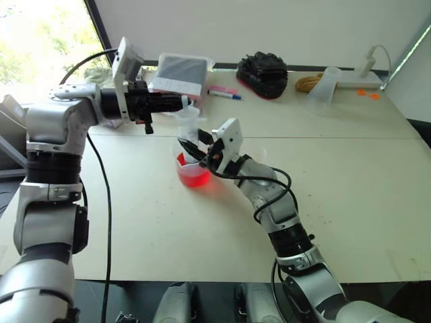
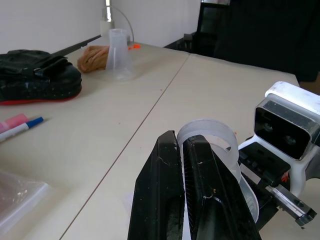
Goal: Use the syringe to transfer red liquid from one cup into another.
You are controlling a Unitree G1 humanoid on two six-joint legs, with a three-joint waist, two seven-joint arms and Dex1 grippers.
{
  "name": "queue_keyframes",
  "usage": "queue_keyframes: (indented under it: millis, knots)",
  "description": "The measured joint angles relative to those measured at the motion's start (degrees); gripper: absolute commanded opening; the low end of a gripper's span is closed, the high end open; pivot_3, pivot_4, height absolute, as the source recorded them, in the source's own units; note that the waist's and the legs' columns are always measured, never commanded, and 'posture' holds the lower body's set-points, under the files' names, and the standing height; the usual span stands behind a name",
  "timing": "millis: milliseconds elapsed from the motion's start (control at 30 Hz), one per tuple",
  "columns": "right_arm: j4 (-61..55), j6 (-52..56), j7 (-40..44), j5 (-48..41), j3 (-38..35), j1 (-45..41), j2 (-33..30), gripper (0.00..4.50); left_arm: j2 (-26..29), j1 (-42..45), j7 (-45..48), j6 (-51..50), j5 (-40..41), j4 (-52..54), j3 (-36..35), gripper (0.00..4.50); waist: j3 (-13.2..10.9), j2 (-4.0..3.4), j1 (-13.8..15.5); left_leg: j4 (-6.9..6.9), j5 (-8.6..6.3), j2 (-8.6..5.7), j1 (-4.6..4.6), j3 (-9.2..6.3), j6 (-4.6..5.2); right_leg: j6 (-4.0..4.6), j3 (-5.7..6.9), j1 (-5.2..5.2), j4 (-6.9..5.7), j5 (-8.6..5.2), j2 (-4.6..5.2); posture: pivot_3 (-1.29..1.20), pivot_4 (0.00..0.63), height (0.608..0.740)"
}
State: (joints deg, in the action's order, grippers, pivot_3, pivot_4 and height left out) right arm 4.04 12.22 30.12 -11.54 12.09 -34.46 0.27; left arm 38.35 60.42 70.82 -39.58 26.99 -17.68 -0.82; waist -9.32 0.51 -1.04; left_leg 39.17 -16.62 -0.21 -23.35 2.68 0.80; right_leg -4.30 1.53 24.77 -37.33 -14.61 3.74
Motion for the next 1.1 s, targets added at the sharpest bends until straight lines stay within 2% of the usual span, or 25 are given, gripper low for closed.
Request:
queue_keyframes:
  millis: [1100]
  knots:
    - [0.77, -5.09, -0.23, 0.08, -0.89, 2.38, 2.19, 1.34, -0.37, 2.98, -1.27, -4.63, 2.42, 1.04, -0.38, 0.06, 0.0, 0.0, -0.03, 0.0, 0.02, 0.0, 0.0, 0.0, -0.04, 0.0, -0.01, 0.0, -0.01, 0.0, -0.01, 0.0, 0.15, 0.74]
